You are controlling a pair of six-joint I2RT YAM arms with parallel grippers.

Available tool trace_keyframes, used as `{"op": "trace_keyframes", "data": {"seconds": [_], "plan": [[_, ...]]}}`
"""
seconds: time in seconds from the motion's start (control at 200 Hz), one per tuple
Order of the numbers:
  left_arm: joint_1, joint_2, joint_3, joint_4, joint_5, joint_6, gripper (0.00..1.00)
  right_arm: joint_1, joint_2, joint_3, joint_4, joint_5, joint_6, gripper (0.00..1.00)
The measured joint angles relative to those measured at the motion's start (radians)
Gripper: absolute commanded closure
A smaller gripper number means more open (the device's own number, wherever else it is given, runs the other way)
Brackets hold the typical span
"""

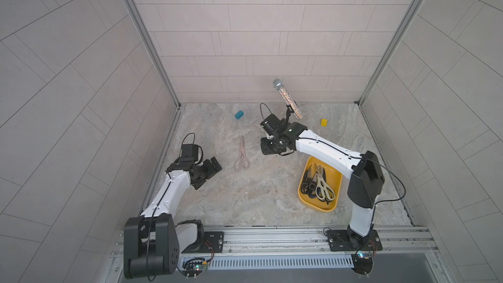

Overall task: Take the scissors out of the storage box
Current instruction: Pick up the scissors from the storage box.

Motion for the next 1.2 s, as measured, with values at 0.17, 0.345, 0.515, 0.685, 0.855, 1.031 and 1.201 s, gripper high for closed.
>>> {"op": "trace_keyframes", "data": {"seconds": [0.17,0.345,0.515,0.685,0.855,1.031,1.201], "plan": [[-0.096,0.003,0.005,-0.003,-0.002,0.000,0.00,-0.046,-0.180,-0.205,-0.073,0.009,-0.007,0.66],[-0.196,0.037,0.055,-0.027,-0.019,0.013,0.00,-0.092,-0.334,-0.416,-0.159,0.010,-0.010,0.66],[-0.270,0.080,0.136,-0.070,-0.055,0.045,0.00,-0.163,-0.470,-0.547,-0.221,0.010,-0.006,0.57],[-0.300,0.106,0.183,-0.100,-0.086,0.072,0.00,-0.198,-0.513,-0.635,-0.251,0.009,-0.008,0.61],[-0.304,0.130,0.191,-0.115,-0.098,0.081,0.00,-0.207,-0.513,-0.698,-0.246,0.005,-0.009,0.67],[-0.304,0.129,0.191,-0.119,-0.109,0.084,0.00,-0.210,-0.512,-0.740,-0.215,-0.008,-0.010,0.71],[-0.304,0.105,0.185,-0.121,-0.123,0.080,0.00,-0.212,-0.502,-0.761,-0.168,-0.031,-0.010,0.71]]}}
